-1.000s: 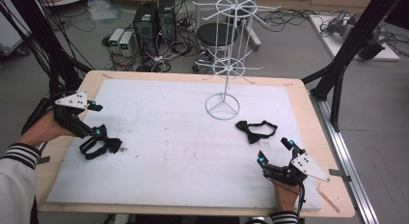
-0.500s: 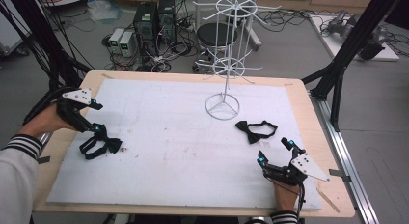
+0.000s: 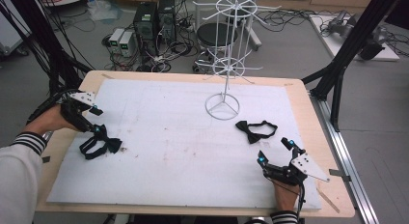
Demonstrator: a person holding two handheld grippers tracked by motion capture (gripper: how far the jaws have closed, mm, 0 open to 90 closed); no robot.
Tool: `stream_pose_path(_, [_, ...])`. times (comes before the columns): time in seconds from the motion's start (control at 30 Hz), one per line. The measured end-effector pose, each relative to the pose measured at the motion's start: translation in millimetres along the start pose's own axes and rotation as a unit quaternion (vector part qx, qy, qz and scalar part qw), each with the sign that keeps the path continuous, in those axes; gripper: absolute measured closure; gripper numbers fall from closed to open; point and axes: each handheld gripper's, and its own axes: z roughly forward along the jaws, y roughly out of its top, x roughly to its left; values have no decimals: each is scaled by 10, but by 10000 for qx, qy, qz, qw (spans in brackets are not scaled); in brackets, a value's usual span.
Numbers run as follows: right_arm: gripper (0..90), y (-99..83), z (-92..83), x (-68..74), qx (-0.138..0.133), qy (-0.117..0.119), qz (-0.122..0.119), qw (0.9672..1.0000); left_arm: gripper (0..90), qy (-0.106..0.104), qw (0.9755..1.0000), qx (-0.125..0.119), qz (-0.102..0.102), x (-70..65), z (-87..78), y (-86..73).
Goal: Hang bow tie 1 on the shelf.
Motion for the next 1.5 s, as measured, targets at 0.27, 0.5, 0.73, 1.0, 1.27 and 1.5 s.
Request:
stream_pose_path(0.27, [38, 0, 0, 1, -1, 1, 8, 10000, 305, -46, 9999, 139, -50, 21, 84, -6])
stream_pose_path(0.5, [38, 1, -1, 0, 4, 5, 3, 10000, 393, -48, 9996, 260, -26, 46, 108, -28])
stream_pose_path(0.73, [38, 1, -1, 1, 4, 4, 10, 10000, 397, -242, 9990, 335, -162, 51, 138, -27])
stream_pose_path(1.0, [38, 0, -1, 0, -2, 3, 10, 10000, 520, -426, 9977, 452, -283, 44, 179, -26])
stream_pose_path(1.27, [38, 0, -1, 1, -4, 5, 16, 10000, 544, -479, 9957, 504, -619, 52, 247, -20])
stream_pose_path(1.5, [38, 0, 0, -1, 1, 2, 16, 10000, 522, -466, 9955, 499, -650, 72, 223, -32])
